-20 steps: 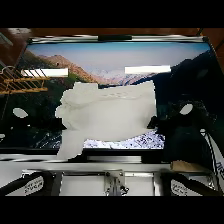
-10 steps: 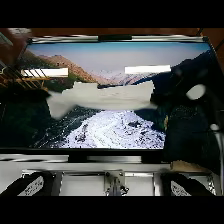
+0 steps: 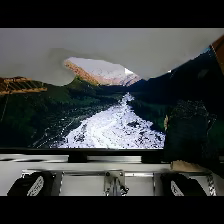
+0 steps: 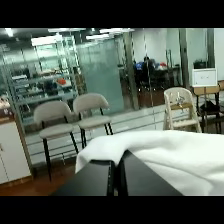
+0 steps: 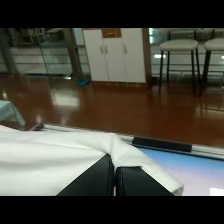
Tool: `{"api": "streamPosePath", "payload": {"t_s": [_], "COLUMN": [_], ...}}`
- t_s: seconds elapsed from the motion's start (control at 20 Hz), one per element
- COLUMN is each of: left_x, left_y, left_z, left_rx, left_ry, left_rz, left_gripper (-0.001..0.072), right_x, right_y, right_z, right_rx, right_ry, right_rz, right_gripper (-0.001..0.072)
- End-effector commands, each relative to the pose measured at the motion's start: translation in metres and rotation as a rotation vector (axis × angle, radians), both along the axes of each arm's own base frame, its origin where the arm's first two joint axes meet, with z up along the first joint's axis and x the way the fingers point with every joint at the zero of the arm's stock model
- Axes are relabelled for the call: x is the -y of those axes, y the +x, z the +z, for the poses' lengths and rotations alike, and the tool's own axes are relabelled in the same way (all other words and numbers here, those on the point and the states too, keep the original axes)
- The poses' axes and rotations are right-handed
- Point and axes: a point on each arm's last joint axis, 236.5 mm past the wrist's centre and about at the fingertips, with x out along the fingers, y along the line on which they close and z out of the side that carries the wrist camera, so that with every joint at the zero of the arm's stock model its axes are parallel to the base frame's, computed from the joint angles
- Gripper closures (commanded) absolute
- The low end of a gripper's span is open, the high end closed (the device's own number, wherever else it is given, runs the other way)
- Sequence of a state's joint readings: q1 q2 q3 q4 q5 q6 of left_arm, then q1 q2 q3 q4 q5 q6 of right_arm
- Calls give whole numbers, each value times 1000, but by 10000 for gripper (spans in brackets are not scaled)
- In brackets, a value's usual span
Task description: Fold the shirts.
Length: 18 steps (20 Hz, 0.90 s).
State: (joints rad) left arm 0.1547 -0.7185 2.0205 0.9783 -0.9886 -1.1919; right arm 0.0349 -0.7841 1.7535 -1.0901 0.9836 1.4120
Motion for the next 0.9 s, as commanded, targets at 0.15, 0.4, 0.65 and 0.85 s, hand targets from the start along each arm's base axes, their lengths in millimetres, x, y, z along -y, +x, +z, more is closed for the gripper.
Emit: {"api": "streamPosePath", "payload": {"t_s": [0.15, 0.4, 0.65, 0.85], "left_x": [-41, -71, -85, -82], "left_y": [26, 122, 203, 262], "left_z": [-80, -221, -405, -498], "left_rx": [-310, -707, -1155, -1329], "left_ry": [38, 38, 9, -80], "left_rz": [191, 242, 219, 174], "left_gripper": [675, 676, 675, 675], "right_x": [7, 14, 9, 4], "right_y": [-13, 58, 155, 212], "right_z": [-85, -224, -378, -490], "right_rx": [-378, -912, -1284, -1414], "right_ry": [-126, -226, -186, -77], "right_rz": [-11, 10, 13, -49], "right_gripper": [641, 640, 640, 640]}}
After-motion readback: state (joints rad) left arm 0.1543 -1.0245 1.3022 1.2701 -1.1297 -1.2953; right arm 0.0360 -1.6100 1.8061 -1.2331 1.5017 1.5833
